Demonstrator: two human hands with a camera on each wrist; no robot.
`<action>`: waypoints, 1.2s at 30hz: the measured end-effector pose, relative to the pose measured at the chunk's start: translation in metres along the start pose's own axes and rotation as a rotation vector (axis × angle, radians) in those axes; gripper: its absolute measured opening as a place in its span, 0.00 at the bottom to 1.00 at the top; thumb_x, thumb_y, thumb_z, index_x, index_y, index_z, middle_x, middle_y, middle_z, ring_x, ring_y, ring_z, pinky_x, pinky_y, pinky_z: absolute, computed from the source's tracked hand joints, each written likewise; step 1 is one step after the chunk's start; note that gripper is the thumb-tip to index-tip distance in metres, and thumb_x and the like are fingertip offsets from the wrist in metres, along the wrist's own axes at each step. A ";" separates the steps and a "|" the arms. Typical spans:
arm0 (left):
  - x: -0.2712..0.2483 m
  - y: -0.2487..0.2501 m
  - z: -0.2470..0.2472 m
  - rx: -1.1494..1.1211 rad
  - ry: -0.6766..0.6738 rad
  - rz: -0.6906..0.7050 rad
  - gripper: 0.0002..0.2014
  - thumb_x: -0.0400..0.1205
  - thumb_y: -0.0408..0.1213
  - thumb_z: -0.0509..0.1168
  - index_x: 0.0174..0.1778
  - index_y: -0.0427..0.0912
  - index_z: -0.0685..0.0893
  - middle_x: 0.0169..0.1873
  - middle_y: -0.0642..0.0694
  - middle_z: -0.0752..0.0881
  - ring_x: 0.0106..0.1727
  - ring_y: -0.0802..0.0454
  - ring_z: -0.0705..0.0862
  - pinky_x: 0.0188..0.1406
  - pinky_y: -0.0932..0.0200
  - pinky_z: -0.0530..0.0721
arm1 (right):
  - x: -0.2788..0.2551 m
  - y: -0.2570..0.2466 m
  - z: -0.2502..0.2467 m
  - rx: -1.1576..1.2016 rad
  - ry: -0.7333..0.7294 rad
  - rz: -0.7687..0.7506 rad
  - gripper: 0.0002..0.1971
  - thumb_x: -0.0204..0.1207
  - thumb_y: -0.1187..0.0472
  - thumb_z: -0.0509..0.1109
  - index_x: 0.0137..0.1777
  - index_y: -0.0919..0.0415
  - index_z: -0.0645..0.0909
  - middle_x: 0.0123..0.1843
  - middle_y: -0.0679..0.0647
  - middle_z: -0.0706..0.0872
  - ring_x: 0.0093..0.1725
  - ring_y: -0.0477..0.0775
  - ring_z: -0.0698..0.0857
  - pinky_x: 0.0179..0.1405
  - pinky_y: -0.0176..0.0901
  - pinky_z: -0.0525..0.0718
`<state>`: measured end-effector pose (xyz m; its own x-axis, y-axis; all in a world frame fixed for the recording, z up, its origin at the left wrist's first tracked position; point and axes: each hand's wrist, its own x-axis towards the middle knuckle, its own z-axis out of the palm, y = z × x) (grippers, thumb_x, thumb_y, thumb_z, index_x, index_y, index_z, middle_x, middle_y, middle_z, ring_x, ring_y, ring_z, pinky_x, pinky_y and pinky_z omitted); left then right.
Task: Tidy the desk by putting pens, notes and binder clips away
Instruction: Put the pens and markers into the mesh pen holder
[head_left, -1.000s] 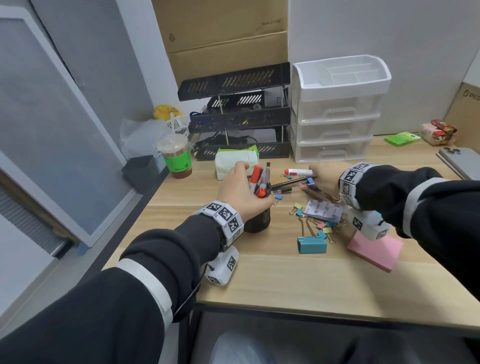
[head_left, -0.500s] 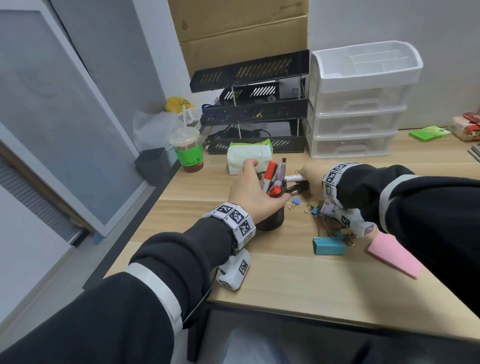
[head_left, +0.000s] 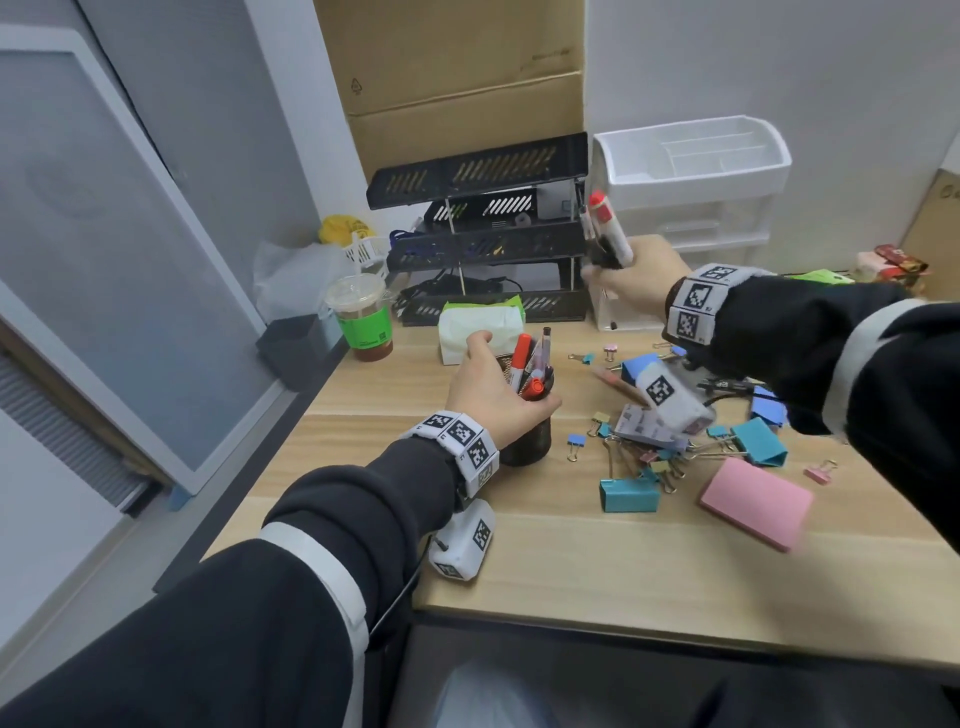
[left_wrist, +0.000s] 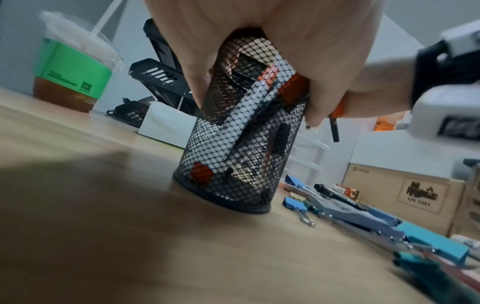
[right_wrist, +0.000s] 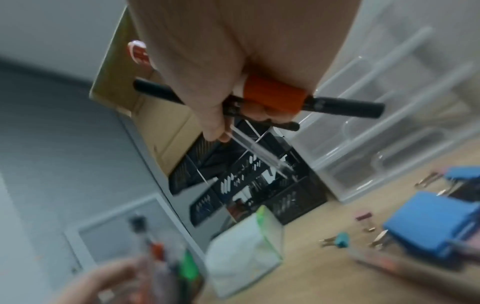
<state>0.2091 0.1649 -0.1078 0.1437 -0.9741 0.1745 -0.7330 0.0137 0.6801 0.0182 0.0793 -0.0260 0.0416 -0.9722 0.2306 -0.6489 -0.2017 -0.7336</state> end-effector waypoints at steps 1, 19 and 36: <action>0.000 0.002 0.000 -0.019 -0.001 -0.007 0.56 0.62 0.56 0.82 0.80 0.48 0.56 0.70 0.47 0.77 0.69 0.48 0.78 0.66 0.54 0.81 | -0.004 -0.007 -0.003 0.102 0.034 0.012 0.10 0.80 0.52 0.71 0.49 0.59 0.82 0.36 0.52 0.83 0.34 0.51 0.81 0.32 0.40 0.79; -0.018 0.028 0.010 -0.174 -0.153 -0.009 0.53 0.63 0.45 0.86 0.77 0.44 0.59 0.59 0.53 0.73 0.62 0.54 0.76 0.62 0.60 0.74 | -0.061 -0.032 0.035 0.868 -0.158 0.131 0.10 0.82 0.61 0.69 0.58 0.67 0.78 0.45 0.60 0.90 0.44 0.56 0.89 0.61 0.63 0.86; -0.012 0.025 0.010 -0.157 -0.189 0.055 0.42 0.60 0.44 0.87 0.64 0.50 0.67 0.55 0.54 0.81 0.59 0.52 0.84 0.62 0.50 0.85 | -0.071 -0.017 0.023 0.172 0.020 -0.297 0.10 0.79 0.57 0.71 0.59 0.54 0.80 0.51 0.45 0.88 0.52 0.46 0.86 0.53 0.40 0.84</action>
<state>0.1828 0.1749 -0.1002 -0.0314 -0.9956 0.0885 -0.6216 0.0888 0.7783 0.0437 0.1492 -0.0451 0.1934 -0.8658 0.4615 -0.4728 -0.4944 -0.7294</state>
